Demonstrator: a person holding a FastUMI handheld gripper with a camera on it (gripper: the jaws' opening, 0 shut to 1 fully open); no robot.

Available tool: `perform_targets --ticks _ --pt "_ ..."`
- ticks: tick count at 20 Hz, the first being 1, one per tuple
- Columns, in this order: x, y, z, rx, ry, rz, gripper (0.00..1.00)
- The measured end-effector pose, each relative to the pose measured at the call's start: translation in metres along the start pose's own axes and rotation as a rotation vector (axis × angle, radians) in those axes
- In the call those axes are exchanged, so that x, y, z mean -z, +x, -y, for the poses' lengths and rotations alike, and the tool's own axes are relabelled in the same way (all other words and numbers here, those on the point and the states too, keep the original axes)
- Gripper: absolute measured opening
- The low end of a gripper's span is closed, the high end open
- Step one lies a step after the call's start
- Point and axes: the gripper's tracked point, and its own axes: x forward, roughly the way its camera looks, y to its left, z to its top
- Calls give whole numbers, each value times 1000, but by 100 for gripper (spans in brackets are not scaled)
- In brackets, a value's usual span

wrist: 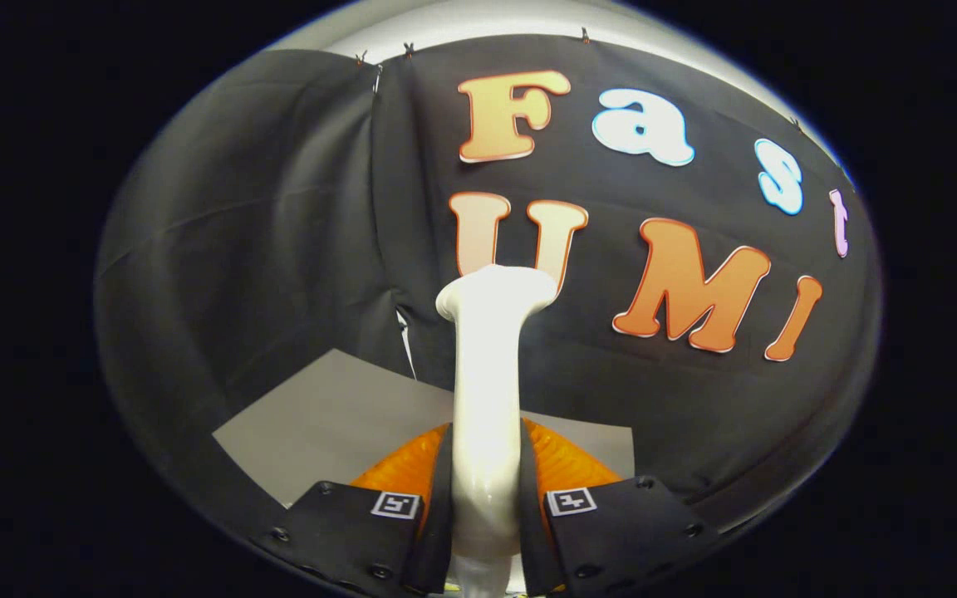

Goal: Iron the clothes twice with a garment steamer, once on the left side and once on the right side.

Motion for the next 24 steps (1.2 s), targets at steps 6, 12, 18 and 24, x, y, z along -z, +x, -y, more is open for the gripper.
perform_targets --ticks 6,12,18,24 --pt "-18 -84 6 -62 -4 140 41" --pt "-19 -179 26 -111 18 309 41" --pt "-3 -269 51 -111 13 439 41" --pt "41 -352 104 -45 33 494 41"
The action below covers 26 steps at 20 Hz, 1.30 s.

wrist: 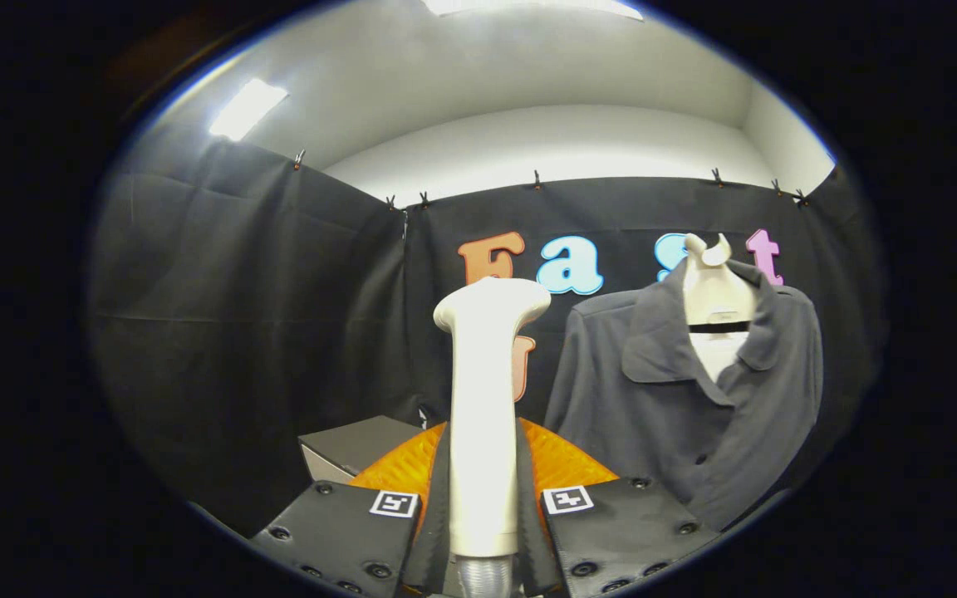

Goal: Iron the clothes twice with a garment steamer, once on the left side and once on the right side.

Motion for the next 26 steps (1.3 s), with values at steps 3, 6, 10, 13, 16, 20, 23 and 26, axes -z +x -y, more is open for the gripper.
perform_targets --ticks 3,6,10,13,16,20,23,26 --pt "9 -37 38 76 20 7 41" --pt "13 -66 81 180 -14 29 41" --pt "25 -98 110 249 -19 40 41" --pt "41 -109 121 276 -7 45 41" --pt "59 -109 127 295 -6 58 41" --pt "89 -95 122 275 30 48 41" --pt "111 -77 123 260 67 24 41" --pt "117 -61 123 240 82 30 41"
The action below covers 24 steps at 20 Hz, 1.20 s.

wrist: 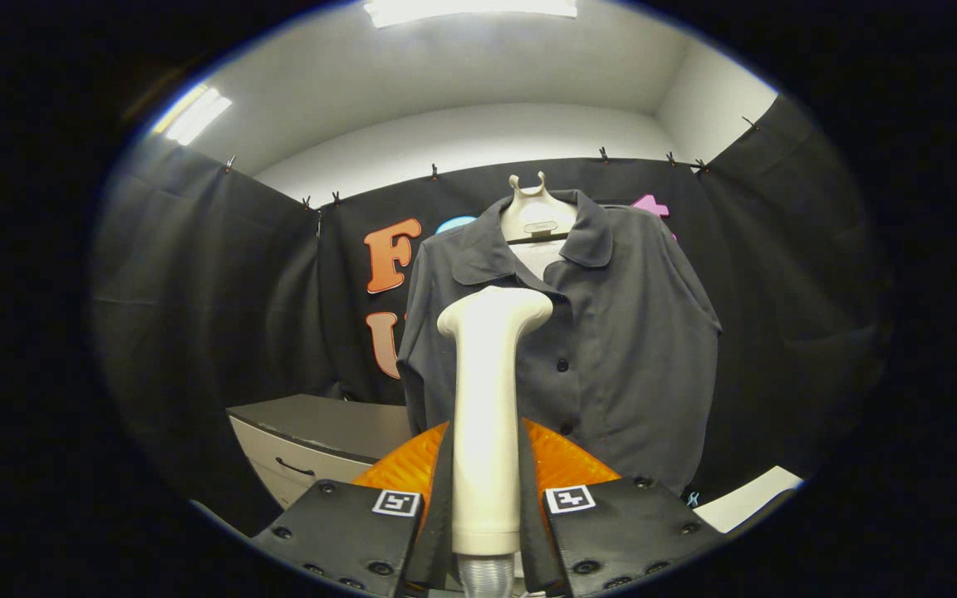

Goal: Iron the clothes twice with a garment steamer, once on the left side and once on the right side.

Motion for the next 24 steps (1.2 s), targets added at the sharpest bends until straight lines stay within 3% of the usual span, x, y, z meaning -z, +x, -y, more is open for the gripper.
perform_targets --ticks 6,13,24 --pt "2 34 -11 -26 -17 17 41" --pt "7 60 -6 1 -18 12 41" --pt "30 51 -2 29 -32 -14 41"
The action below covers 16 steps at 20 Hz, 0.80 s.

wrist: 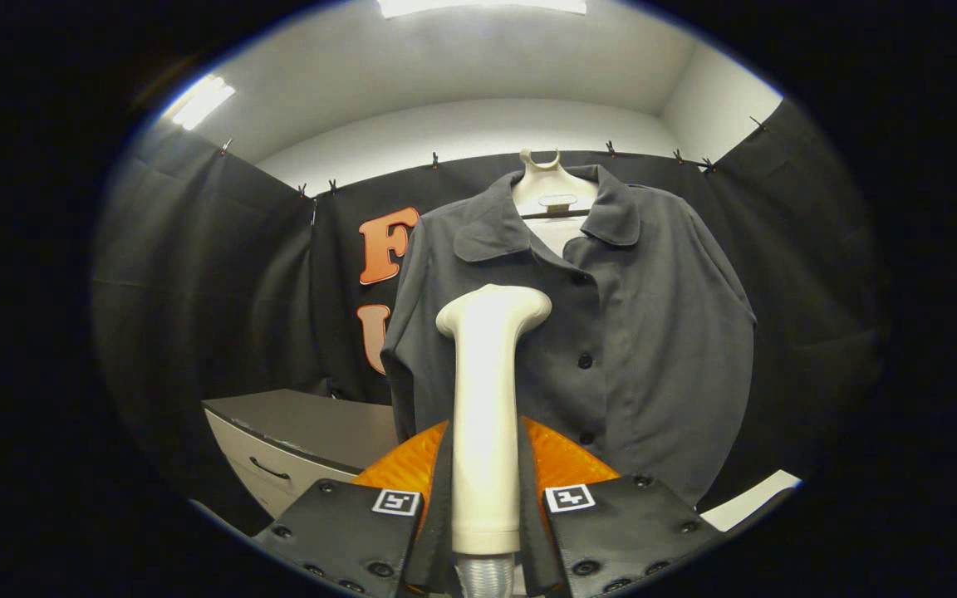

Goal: Iron the clothes twice with a garment steamer, once on the left side and once on the right side.

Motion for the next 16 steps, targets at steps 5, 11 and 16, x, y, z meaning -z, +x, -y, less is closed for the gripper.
perform_targets --ticks 5,11,16 --pt "22 -9 6 13 6 -19 41" --pt "44 -21 5 1 5 -43 41" --pt "69 -33 5 -1 14 -85 41"
